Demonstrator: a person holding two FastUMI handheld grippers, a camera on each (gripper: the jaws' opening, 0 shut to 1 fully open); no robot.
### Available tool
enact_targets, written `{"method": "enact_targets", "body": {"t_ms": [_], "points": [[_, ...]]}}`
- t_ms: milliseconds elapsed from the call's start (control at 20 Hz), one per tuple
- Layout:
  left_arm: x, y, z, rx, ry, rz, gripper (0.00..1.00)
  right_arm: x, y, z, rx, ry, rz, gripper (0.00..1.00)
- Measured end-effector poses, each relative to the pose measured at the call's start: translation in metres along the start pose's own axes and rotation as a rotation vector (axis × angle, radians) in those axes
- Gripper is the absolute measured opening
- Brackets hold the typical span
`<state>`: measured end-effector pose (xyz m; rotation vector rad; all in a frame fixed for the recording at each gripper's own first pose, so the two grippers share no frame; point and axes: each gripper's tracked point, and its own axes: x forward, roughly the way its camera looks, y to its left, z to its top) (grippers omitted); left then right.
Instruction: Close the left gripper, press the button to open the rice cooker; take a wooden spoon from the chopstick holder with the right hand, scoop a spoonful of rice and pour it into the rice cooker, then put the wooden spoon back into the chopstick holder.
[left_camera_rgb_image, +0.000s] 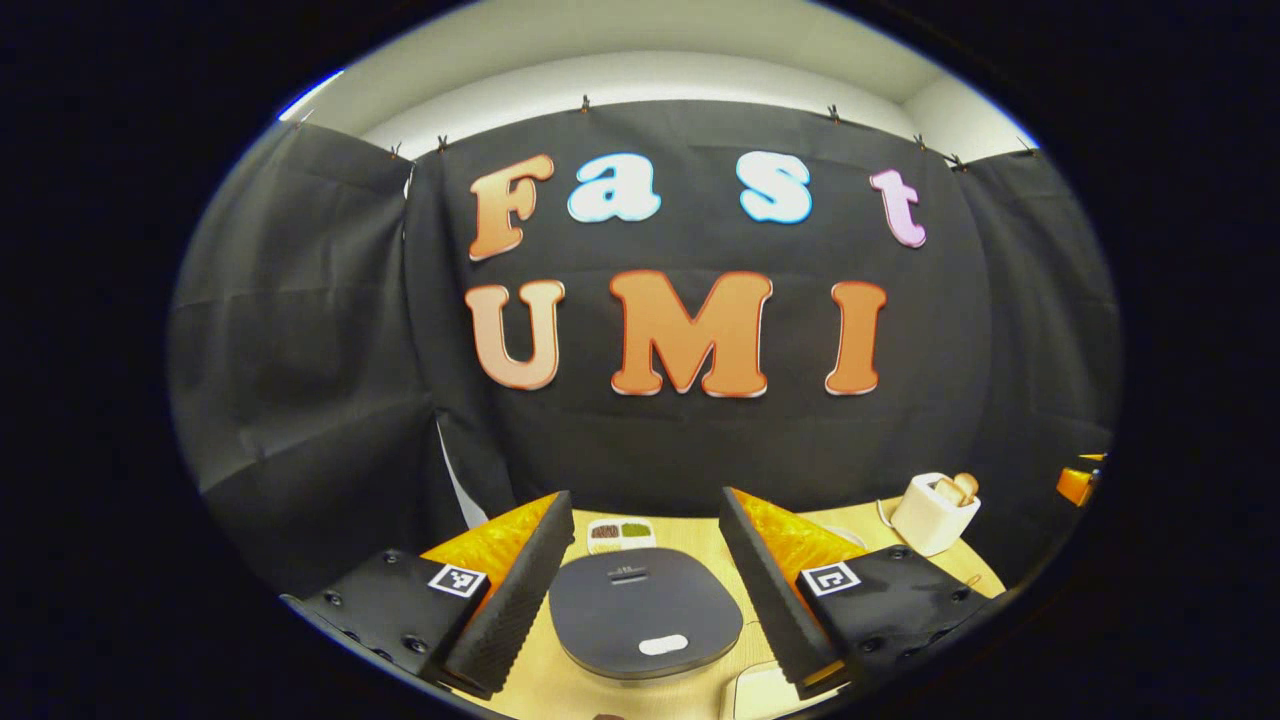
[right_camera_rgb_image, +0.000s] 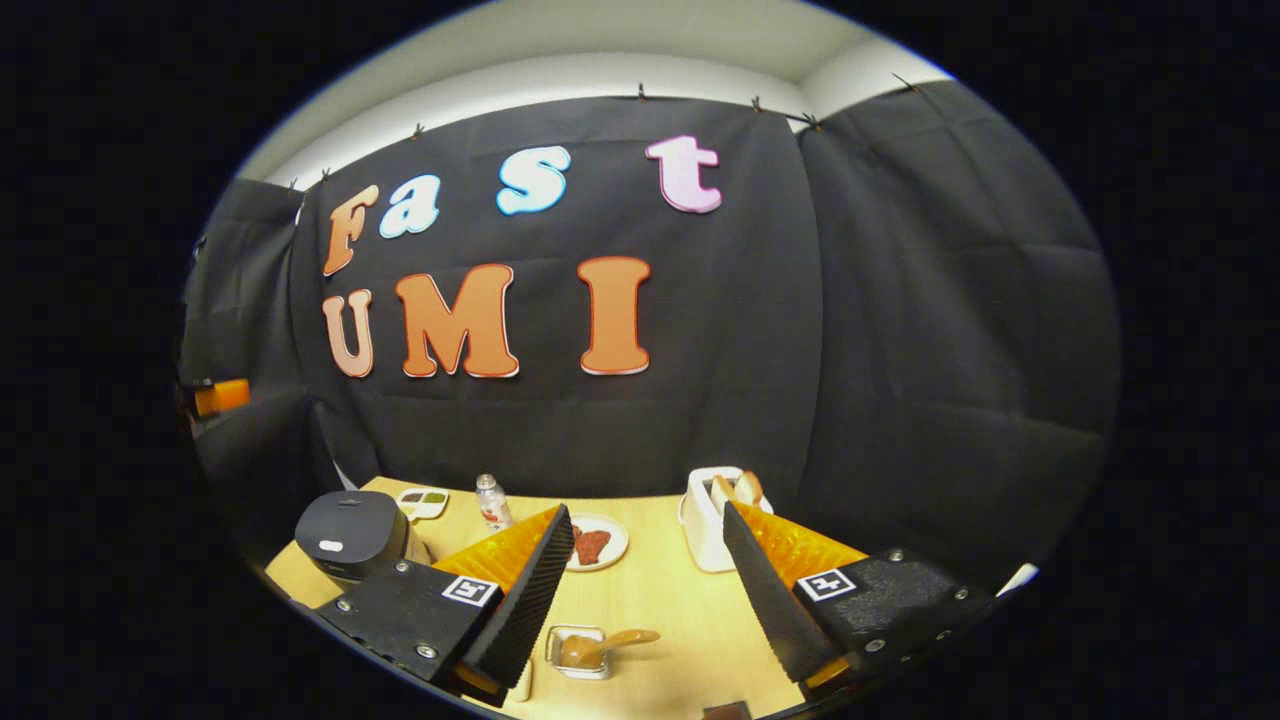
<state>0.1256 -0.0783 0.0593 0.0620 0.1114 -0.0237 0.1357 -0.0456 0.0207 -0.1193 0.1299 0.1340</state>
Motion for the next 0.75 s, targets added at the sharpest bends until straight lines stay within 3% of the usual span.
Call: {"method": "enact_targets", "body": {"t_ms": [200,350,450,550,600,750], "points": [[-0.041,0.015,0.075,0.042,-0.098,-0.004,0.99,-0.01,0.006,0.06,-0.042,-0.091,0.018,0.93],[-0.059,0.028,0.098,0.048,-0.138,0.012,1.0,-0.019,0.01,0.093,-0.056,-0.143,0.023,0.93],[-0.062,0.034,0.095,0.028,-0.13,0.019,1.0,-0.026,0.016,0.109,-0.044,-0.181,0.037,0.98],[-0.059,0.04,0.084,0.015,-0.111,0.029,1.0,-0.031,0.015,0.111,-0.039,-0.194,0.036,0.93],[-0.057,0.044,0.079,0.009,-0.102,0.034,1.0,-0.034,0.014,0.11,-0.043,-0.193,0.031,0.98],[-0.051,0.046,0.064,0.011,-0.077,0.033,1.0,-0.034,0.016,0.1,-0.041,-0.174,0.019,0.89]]}}
